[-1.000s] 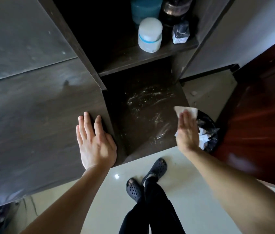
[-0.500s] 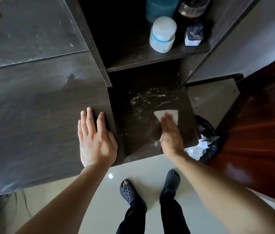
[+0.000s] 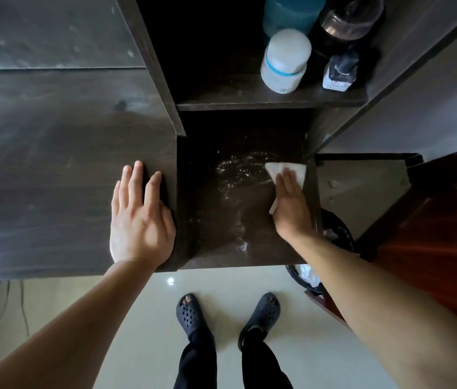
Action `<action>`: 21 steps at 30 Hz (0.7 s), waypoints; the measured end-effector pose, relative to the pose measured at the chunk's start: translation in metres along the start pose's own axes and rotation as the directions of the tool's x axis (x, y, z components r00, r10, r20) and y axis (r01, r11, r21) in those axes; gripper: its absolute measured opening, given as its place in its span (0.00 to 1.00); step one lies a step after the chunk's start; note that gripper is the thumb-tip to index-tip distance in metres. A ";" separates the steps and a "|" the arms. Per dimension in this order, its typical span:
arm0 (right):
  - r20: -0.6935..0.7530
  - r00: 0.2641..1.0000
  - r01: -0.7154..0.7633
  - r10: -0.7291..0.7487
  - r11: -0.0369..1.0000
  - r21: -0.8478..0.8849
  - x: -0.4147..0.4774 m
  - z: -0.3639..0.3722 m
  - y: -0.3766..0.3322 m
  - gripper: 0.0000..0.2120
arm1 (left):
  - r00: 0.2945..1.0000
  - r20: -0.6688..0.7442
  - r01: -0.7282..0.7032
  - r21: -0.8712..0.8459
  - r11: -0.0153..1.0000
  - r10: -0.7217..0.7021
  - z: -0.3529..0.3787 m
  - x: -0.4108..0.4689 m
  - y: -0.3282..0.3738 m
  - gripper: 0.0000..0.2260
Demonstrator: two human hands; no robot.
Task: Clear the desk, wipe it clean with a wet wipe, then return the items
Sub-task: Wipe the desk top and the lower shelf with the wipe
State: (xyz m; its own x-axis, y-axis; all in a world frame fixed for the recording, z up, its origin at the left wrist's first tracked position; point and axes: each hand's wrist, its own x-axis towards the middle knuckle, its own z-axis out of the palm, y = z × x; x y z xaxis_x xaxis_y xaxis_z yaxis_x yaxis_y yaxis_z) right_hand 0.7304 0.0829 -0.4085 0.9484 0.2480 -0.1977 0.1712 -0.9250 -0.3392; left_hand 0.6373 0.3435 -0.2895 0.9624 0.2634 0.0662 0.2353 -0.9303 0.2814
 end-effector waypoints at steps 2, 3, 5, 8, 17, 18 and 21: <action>0.105 0.974 0.202 -0.199 0.979 -0.018 -0.026 -0.002 0.007 0.36 | 1.000 0.000 0.008 -0.007 1.000 -0.008 -0.001 0.000 0.002 0.24; 0.138 0.958 0.259 -0.251 0.965 -0.038 -0.029 -0.007 0.015 0.36 | 1.000 0.002 0.009 -0.005 1.000 -0.009 -0.002 0.000 0.003 0.23; 0.112 0.967 0.237 -0.228 0.968 -0.079 -0.008 -0.014 0.027 0.37 | 1.000 0.001 0.007 0.000 1.000 -0.007 -0.003 0.000 0.005 0.23; 0.054 0.992 0.115 -0.112 0.991 -0.073 0.055 -0.018 0.018 0.36 | 1.000 -0.004 0.003 0.010 1.000 -0.003 -0.003 0.000 0.004 0.24; 0.217 0.846 0.500 -0.487 0.866 -0.006 -0.023 0.003 0.010 0.37 | 1.000 0.013 0.015 0.016 1.000 -0.016 -0.005 0.000 0.003 0.25; 0.261 0.798 0.566 -0.544 0.824 -0.014 -0.019 -0.003 0.019 0.37 | 1.000 0.016 0.016 0.013 1.000 -0.016 -0.006 0.000 0.003 0.25; 0.214 0.851 0.502 -0.480 0.863 -0.060 0.042 -0.020 0.030 0.35 | 1.000 0.009 0.019 0.008 1.000 -0.019 -0.006 0.001 0.003 0.25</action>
State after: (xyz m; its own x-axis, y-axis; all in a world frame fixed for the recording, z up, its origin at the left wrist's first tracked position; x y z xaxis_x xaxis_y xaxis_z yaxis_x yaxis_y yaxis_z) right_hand 0.7807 0.0604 -0.4088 0.6679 0.7163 -0.2022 0.6393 -0.6912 -0.3368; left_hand 0.6383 0.3427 -0.2829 0.9588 0.2791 0.0521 0.2549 -0.9269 0.2754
